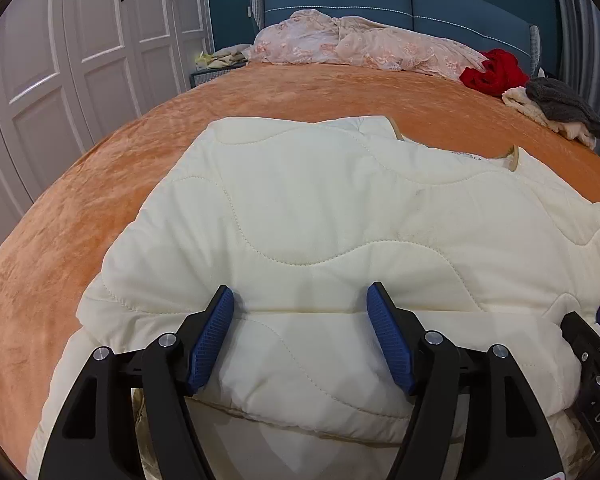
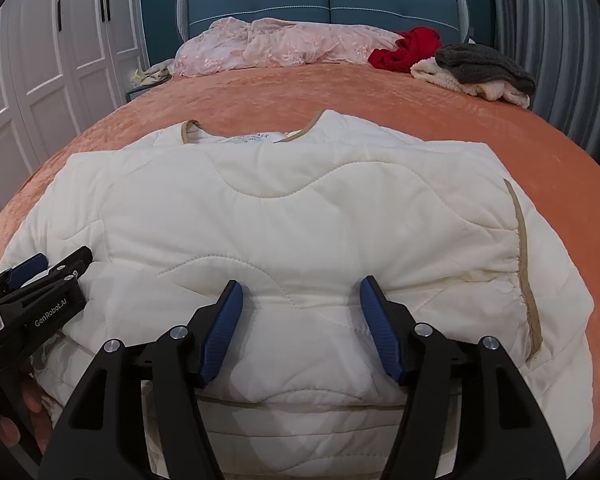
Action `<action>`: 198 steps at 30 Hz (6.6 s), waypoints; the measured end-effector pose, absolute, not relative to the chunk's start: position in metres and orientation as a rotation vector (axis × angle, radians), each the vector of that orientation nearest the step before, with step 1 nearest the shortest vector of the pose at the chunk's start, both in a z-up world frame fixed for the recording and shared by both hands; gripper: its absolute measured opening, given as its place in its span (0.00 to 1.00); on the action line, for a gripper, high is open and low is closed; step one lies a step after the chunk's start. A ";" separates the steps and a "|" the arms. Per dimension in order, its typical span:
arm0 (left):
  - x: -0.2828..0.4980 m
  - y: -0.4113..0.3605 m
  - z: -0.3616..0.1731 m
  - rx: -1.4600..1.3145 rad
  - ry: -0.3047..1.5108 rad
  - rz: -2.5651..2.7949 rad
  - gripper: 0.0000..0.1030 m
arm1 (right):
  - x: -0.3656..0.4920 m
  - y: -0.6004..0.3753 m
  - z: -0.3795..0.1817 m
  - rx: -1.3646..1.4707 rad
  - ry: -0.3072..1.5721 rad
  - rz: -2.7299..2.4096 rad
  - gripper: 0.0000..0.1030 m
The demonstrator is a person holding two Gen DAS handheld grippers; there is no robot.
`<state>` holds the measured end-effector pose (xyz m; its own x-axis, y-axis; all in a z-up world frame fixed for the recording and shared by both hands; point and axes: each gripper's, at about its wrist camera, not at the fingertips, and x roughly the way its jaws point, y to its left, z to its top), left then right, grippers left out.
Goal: Fold large clothes
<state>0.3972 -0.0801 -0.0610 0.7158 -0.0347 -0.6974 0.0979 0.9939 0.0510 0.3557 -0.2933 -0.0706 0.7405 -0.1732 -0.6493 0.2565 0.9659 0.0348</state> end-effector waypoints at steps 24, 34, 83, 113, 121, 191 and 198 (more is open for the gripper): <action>0.400 -0.051 -0.022 -0.051 0.821 -0.186 0.67 | 0.341 -0.296 -0.025 0.165 0.622 -0.171 0.67; 0.514 -0.036 0.021 -0.024 0.779 -0.148 0.67 | 0.502 -0.271 0.012 0.271 0.724 0.058 0.79; 0.512 -0.152 0.019 0.011 0.782 -0.342 0.83 | 0.461 -0.458 -0.024 0.628 0.658 -0.210 0.42; 0.531 -0.165 -0.017 0.082 0.827 -0.232 0.84 | 0.462 -0.395 -0.012 0.342 0.641 -0.170 0.40; 0.549 -0.138 -0.053 0.190 0.923 -0.268 0.48 | 0.517 -0.308 -0.061 0.132 0.905 0.005 0.02; 0.151 0.172 0.139 -0.245 0.899 -0.303 0.05 | 0.029 -0.380 0.115 0.477 0.703 -0.015 0.05; 0.214 0.141 0.113 -0.205 0.877 -0.228 0.06 | 0.084 -0.399 0.092 0.526 0.654 -0.112 0.05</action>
